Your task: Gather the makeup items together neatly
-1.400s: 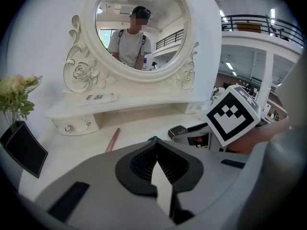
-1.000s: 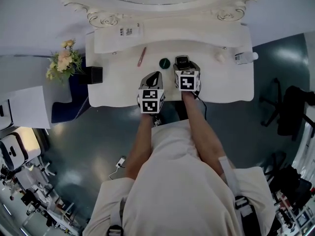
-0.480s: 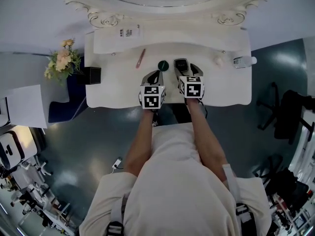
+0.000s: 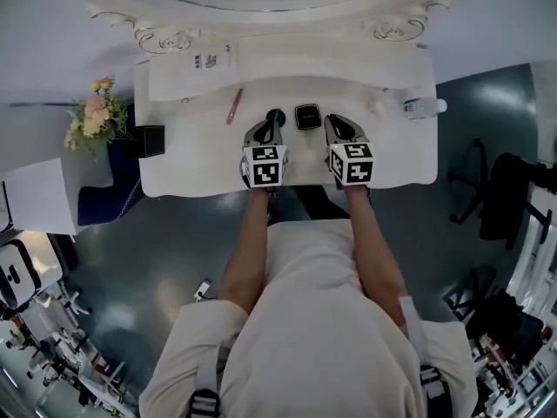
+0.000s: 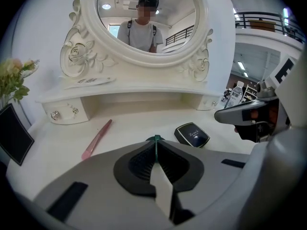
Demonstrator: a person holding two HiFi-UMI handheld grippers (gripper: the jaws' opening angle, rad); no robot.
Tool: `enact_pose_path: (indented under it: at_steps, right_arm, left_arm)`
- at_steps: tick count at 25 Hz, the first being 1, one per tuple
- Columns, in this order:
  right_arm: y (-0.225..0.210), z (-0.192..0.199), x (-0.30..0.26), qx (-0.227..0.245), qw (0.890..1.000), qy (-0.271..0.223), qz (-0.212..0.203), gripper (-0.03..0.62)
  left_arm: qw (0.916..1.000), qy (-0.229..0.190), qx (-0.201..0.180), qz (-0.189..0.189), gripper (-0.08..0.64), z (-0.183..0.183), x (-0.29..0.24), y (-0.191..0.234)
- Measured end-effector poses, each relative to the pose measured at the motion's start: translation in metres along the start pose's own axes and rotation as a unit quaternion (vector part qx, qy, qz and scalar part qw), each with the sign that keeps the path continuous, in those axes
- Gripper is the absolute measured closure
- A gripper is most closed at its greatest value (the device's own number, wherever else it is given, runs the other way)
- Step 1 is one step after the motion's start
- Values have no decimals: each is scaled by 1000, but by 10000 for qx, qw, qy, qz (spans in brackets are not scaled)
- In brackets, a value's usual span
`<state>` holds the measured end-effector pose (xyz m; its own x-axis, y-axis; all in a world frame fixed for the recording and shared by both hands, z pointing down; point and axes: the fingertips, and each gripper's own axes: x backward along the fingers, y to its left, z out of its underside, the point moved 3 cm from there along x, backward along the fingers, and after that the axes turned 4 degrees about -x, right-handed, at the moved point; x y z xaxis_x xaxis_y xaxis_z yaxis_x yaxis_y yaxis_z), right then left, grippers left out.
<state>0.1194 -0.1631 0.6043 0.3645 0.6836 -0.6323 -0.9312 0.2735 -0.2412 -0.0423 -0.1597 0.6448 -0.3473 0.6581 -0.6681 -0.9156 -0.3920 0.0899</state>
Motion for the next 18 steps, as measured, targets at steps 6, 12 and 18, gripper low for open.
enact_pose_path:
  at_steps: [6, 12, 18]
  right_arm:
    - [-19, -5, 6, 111, 9996, -10, -272, 540]
    - [-39, -16, 9, 260, 9989, -58, -390, 540]
    - [-60, -20, 8, 363, 9988, -36, -314, 540]
  left_arm:
    - [9998, 111, -16, -146, 488, -1, -12, 0]
    - [9983, 284, 254, -438, 488, 2, -23, 1]
    - [9933, 502, 605, -848, 489, 3, -23, -6]
